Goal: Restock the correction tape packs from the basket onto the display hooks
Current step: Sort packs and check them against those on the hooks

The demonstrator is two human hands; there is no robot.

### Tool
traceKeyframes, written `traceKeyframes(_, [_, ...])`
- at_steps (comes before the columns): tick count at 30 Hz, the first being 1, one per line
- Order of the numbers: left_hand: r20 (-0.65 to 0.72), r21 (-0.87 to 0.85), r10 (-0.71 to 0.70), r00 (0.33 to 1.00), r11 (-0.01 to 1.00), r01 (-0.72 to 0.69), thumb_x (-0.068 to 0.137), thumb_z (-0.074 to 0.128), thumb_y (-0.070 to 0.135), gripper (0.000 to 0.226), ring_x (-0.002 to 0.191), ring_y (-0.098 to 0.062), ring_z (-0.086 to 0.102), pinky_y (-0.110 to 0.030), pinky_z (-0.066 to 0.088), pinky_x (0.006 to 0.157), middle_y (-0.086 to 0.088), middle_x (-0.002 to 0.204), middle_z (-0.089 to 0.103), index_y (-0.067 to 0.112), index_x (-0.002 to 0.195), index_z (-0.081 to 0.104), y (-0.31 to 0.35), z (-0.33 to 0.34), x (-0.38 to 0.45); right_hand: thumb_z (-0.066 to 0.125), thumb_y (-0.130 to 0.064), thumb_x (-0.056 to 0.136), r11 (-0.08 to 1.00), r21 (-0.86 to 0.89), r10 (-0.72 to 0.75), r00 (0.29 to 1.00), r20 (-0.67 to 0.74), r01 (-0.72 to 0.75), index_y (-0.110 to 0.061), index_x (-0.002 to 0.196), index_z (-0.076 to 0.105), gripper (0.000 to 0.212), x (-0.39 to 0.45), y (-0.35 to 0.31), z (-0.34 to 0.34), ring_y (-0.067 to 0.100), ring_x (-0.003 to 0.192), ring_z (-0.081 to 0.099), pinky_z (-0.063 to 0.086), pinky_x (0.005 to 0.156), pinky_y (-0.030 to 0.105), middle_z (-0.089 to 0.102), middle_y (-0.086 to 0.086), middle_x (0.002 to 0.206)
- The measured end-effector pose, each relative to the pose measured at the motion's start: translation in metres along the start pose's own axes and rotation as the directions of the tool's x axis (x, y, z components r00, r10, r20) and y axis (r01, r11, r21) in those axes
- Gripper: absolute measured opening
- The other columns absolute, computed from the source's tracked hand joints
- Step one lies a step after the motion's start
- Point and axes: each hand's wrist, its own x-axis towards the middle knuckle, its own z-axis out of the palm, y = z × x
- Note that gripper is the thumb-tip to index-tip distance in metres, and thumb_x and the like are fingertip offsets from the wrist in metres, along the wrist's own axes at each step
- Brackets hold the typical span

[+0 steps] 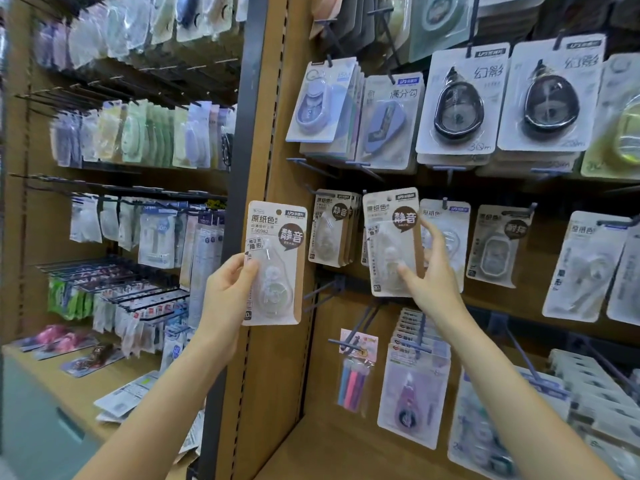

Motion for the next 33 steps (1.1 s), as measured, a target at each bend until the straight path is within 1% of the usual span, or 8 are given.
traceKeyframes(6, [-0.005,-0.021,-0.007,1.0,1.0,0.007,0.098,0.044,0.019,0.022,0.106,-0.028,0.061,-0.05,0.047,0.094,-0.001,0.1,0.069,0.026,0.092,0.064,0.002,0.003,0.005,0.056,-0.002,0.09,0.983,-0.023,-0.175,0.97,0.171,0.181,-0.039,0.145,0.015,0.078,0.012,-0.011,0.02,0.015,0.135,0.035,0.032,0.112,0.038,0.029,-0.005,0.152])
traceKeyframes(8, [-0.033,-0.027,0.006,0.999,1.0,-0.007,0.098,0.044,0.02,0.021,0.107,-0.027,0.061,-0.048,0.047,0.094,0.0,0.101,0.069,0.028,0.094,0.064,0.004,0.002,0.006,0.055,-0.004,0.09,0.98,-0.057,-0.174,0.956,0.237,0.193,-0.042,0.145,0.015,0.077,0.017,-0.016,0.036,0.015,0.137,0.032,0.029,0.11,0.032,0.028,-0.006,0.153])
traceKeyframes(13, [-0.073,0.0,0.013,0.997,1.0,-0.013,0.098,0.045,0.021,0.023,0.1,-0.022,0.061,-0.047,0.046,0.093,0.001,0.098,0.068,0.029,0.091,0.064,0.005,-0.013,0.01,0.054,0.0,0.09,0.991,-0.002,-0.131,0.965,0.226,0.134,-0.031,0.148,0.021,0.073,0.04,-0.024,0.076,0.017,0.138,0.032,0.027,0.113,0.033,0.03,-0.004,0.152])
traceKeyframes(19, [-0.083,0.067,0.028,0.996,0.997,-0.022,0.097,0.046,0.023,0.023,0.098,-0.029,0.059,-0.046,0.047,0.088,-0.007,0.097,0.067,0.027,0.086,0.065,0.005,-0.022,0.014,0.053,-0.003,0.091,0.997,0.076,-0.04,0.972,0.232,0.023,-0.037,0.148,0.019,0.074,0.049,-0.018,0.102,0.018,0.138,0.031,0.029,0.108,0.03,0.028,-0.005,0.153])
traceKeyframes(22, [-0.082,0.068,0.026,0.996,0.998,-0.021,0.097,0.046,0.021,0.023,0.102,-0.026,0.061,-0.044,0.047,0.09,0.001,0.093,0.068,0.03,0.085,0.064,0.007,-0.021,0.016,0.055,-0.009,0.092,0.996,0.087,-0.032,0.969,0.245,0.011,-0.036,0.149,0.014,0.074,0.05,-0.016,0.109,0.02,0.14,0.029,0.028,0.113,0.035,0.026,-0.004,0.154])
traceKeyframes(27, [-0.067,0.048,0.015,0.998,0.999,-0.012,0.097,0.045,0.02,0.022,0.101,-0.022,0.062,-0.04,0.049,0.089,0.005,0.093,0.068,0.028,0.088,0.064,0.008,-0.02,0.017,0.052,-0.013,0.094,0.968,-0.228,-0.064,0.981,0.183,0.106,-0.03,0.15,0.003,0.076,0.053,-0.01,0.116,0.025,0.109,0.056,0.046,0.087,0.031,0.051,0.01,0.132])
traceKeyframes(29, [-0.069,0.045,0.007,0.998,0.999,-0.004,0.097,0.045,0.02,0.022,0.101,-0.022,0.062,-0.042,0.048,0.091,0.005,0.094,0.069,0.028,0.088,0.064,0.007,-0.02,0.017,0.051,-0.015,0.095,0.956,-0.293,0.015,0.988,0.155,0.031,-0.027,0.15,0.003,0.075,0.06,-0.005,0.116,0.027,0.102,0.058,0.048,0.08,0.032,0.055,0.013,0.121])
traceKeyframes(33, [-0.073,0.051,-0.019,0.997,0.998,0.023,0.097,0.046,0.02,0.022,0.103,-0.026,0.062,-0.048,0.046,0.094,0.002,0.094,0.069,0.027,0.088,0.065,0.003,-0.021,0.017,0.055,-0.026,0.093,0.905,-0.383,0.249,0.961,0.121,-0.186,-0.005,0.143,0.028,0.061,0.076,-0.004,0.11,0.033,0.122,0.045,0.041,0.095,0.037,0.042,0.018,0.136])
